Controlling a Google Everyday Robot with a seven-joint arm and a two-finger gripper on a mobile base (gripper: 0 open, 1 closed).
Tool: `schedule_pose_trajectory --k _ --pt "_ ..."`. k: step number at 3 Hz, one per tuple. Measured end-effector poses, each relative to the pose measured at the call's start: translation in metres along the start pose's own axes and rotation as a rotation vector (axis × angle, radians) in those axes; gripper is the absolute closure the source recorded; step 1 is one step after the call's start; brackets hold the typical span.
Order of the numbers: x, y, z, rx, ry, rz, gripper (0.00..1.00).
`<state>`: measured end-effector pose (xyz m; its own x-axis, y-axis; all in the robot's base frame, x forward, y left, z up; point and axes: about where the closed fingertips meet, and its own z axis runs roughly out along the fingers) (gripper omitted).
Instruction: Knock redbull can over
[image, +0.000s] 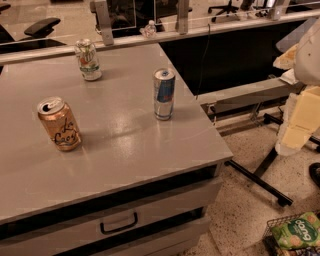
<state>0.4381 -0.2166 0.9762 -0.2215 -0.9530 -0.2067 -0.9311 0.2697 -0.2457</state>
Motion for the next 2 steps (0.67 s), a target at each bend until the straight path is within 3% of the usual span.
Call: schedule_pose_trajectory --k 1,2 --pt "0.0000 0.0000 0.0000 0.000 0.000 0.000 0.00" --pt "-0.0080 -0.0015 0.0046 -0.005 -0.063 0.031 0.00"
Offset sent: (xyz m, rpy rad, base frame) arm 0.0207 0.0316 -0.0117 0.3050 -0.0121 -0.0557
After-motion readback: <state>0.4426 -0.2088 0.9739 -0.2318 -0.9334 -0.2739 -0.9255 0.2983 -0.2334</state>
